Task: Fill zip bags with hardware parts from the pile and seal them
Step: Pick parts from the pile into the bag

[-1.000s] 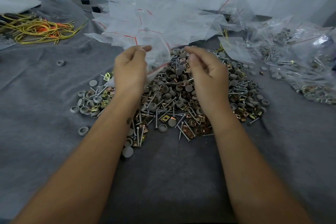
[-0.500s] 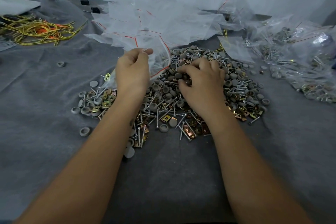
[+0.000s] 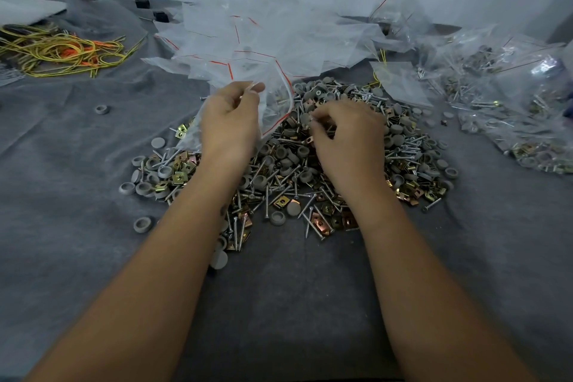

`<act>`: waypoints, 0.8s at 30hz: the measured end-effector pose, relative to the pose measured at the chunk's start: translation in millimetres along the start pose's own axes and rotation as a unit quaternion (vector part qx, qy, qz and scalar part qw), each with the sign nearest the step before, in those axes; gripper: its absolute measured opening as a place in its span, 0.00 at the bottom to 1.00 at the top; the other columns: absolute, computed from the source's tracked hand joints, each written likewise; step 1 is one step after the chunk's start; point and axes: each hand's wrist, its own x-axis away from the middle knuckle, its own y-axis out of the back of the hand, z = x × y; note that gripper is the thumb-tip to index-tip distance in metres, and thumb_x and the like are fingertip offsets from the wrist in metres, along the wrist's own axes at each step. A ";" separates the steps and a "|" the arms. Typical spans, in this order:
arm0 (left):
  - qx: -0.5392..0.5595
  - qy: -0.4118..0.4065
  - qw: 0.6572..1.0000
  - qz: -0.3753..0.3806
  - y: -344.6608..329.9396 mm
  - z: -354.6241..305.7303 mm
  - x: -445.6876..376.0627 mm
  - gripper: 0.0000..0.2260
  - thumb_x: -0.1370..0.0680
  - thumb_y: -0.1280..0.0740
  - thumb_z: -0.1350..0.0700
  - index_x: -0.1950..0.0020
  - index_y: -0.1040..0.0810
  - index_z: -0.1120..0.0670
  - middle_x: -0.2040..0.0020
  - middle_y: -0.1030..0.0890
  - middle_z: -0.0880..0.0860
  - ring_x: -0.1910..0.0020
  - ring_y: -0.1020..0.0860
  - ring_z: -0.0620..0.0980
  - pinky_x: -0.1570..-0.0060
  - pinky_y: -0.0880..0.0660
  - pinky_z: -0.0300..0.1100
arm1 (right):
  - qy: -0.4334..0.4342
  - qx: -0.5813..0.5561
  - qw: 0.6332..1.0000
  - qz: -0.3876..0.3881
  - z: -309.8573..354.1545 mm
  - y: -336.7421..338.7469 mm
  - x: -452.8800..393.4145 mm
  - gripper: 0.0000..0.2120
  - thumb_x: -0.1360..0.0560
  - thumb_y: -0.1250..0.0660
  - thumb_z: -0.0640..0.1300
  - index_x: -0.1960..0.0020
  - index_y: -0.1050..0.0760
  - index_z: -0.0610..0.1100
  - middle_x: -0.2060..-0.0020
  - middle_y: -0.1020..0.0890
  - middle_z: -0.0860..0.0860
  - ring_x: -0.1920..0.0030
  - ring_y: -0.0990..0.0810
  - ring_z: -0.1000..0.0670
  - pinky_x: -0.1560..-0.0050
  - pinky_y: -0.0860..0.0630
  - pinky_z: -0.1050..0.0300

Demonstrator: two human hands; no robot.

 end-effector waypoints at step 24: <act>0.016 -0.072 0.996 0.040 -1.5 -6.7 10.9 0.11 0.18 0.40 0.60 0.48 0.18 0.54 0.69 0.24 0.44 0.73 0.26 0.37 0.73 0.25 0.35 | -0.019 -0.200 0.980 0.002 7.5 0.2 0.4 0.14 0.20 0.37 0.45 0.36 0.22 0.49 0.51 0.19 0.47 0.53 0.22 0.50 0.51 0.22 0.55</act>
